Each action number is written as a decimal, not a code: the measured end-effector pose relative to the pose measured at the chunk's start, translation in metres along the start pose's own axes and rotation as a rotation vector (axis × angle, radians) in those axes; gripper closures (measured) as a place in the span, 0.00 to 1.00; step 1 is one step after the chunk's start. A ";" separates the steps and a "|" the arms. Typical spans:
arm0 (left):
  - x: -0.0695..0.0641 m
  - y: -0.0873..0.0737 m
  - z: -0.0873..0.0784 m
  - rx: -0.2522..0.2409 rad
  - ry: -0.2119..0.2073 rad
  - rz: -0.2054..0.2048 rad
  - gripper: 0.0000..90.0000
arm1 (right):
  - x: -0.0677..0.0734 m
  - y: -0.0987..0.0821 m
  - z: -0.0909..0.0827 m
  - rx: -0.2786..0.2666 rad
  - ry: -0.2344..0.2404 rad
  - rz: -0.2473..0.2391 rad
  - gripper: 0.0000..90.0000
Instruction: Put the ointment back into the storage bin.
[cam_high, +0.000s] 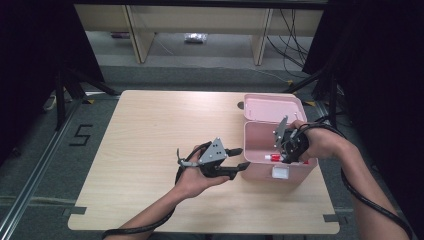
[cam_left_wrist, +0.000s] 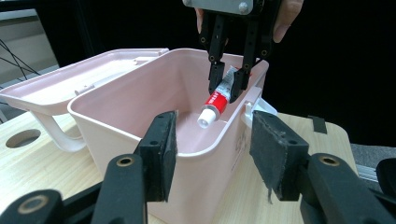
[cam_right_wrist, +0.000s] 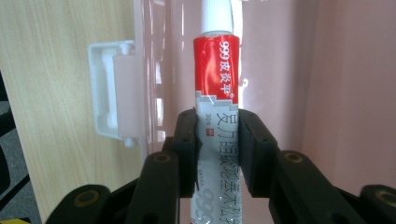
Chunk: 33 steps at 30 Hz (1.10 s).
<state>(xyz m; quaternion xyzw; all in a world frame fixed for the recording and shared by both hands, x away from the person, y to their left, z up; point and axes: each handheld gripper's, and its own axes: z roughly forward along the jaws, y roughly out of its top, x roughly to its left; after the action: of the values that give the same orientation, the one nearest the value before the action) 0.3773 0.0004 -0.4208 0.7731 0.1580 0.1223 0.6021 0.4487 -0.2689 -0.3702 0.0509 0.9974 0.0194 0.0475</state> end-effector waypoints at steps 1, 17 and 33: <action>0.000 0.000 0.000 0.000 0.000 -0.001 0.56 | -0.001 0.000 0.001 -0.010 0.000 -0.027 0.79; -0.001 0.000 0.001 0.000 -0.004 0.000 0.56 | -0.003 0.000 0.008 0.001 0.009 0.001 0.79; -0.002 -0.002 0.002 -0.001 -0.006 -0.005 0.56 | -0.008 0.002 0.016 0.002 0.016 -0.012 0.79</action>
<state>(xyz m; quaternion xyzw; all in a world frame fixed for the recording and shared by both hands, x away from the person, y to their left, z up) 0.3762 -0.0017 -0.4234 0.7728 0.1578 0.1186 0.6032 0.4580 -0.2675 -0.3856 0.0446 0.9980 0.0187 0.0398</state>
